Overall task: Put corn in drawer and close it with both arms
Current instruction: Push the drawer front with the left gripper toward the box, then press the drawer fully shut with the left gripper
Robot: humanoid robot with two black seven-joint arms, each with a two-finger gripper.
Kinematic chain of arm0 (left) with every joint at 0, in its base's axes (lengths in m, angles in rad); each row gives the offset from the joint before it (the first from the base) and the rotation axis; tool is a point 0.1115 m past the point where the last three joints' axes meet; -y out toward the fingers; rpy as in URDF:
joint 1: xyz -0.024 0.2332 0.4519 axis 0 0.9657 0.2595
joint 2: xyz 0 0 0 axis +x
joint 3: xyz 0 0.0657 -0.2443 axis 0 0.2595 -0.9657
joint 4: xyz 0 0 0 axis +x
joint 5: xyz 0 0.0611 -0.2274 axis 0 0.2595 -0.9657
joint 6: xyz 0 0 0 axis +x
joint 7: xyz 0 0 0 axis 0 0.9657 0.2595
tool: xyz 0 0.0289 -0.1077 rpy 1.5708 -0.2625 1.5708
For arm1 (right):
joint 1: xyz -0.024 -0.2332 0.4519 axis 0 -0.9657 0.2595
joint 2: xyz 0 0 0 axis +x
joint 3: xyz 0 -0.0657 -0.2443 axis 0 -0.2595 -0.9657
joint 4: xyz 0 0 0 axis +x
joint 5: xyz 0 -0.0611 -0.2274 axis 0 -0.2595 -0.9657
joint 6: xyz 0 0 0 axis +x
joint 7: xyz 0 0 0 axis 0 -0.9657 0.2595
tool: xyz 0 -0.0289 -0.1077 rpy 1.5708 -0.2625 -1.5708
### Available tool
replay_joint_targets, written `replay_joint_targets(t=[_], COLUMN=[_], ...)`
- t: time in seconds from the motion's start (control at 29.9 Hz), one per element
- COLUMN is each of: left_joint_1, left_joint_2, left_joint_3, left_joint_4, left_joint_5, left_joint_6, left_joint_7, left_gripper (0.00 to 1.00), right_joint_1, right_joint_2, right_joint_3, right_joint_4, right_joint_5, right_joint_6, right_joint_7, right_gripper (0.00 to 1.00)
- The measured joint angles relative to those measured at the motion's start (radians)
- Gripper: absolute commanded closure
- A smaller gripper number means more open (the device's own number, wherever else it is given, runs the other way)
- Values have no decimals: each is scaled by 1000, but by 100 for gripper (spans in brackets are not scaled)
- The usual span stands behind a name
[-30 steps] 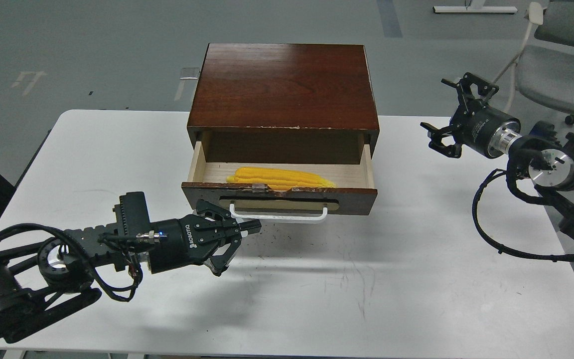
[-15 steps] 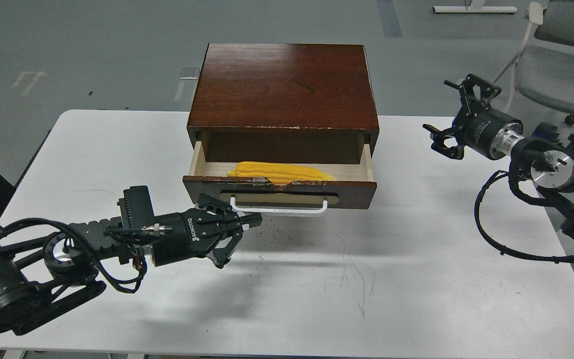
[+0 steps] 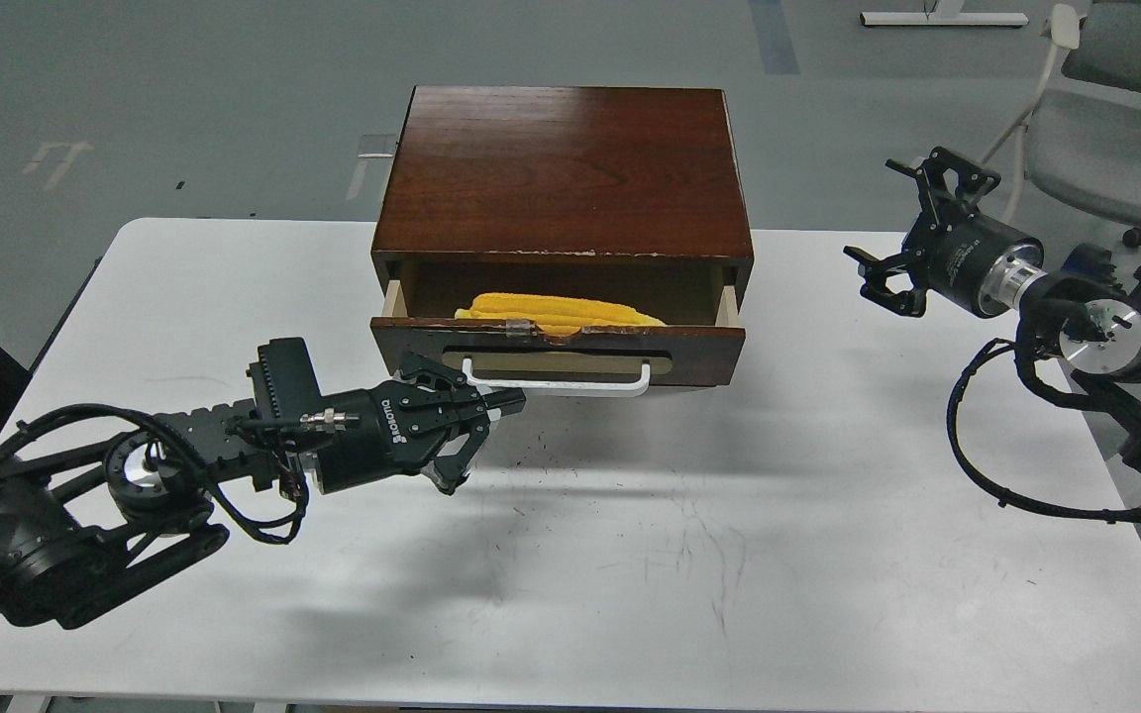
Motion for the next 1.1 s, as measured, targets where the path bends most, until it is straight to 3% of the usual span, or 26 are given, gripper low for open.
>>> replay_joint_targets(t=[0.63, 1.1], left_joint_1=[-83, -108], left_joint_2=[-139, -179], left_joint_3=[8, 8], left_joint_4=[199, 247], left_joint_5=[0, 0], left_joint_6=[0, 0], left_joint_7=[-12, -12], left_gripper=[100, 100], right_joint_1=[-9, -26], right_joint_2=[-9, -8], right_joint_3=[0, -2], right_joint_4=[-2, -3], right_joint_5=[0, 0], right_joint_6=[3, 4], right_joint_7=[1, 1], right_gripper=[3, 3])
